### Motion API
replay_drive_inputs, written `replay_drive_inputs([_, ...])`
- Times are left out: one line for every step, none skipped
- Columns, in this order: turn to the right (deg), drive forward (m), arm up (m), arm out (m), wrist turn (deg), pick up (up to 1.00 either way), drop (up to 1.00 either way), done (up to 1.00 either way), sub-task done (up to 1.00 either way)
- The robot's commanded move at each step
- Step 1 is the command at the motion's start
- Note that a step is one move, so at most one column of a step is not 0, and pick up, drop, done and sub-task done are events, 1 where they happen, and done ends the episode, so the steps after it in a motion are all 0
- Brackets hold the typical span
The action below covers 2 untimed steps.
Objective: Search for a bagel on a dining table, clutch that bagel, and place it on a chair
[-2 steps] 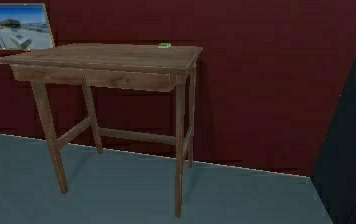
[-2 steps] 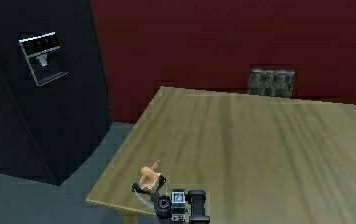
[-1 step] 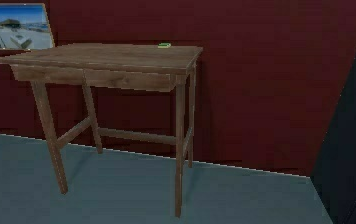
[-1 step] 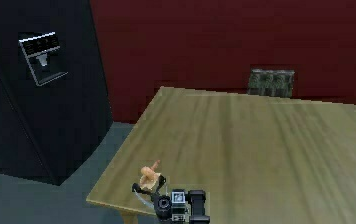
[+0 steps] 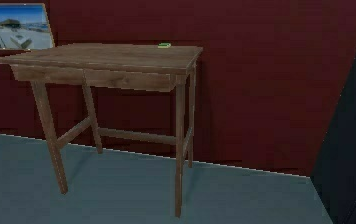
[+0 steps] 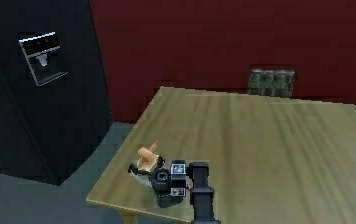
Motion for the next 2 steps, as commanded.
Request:
replay_drive_inputs([0.0, 0.00, 0.22, 0.00, 0.0, 0.00, 0.00, 0.00, 0.00])
replay_drive_inputs([0.0, 0.00, 0.00, 0.00, -45.0, 0.00, 0.00, 0.00, 0.00])
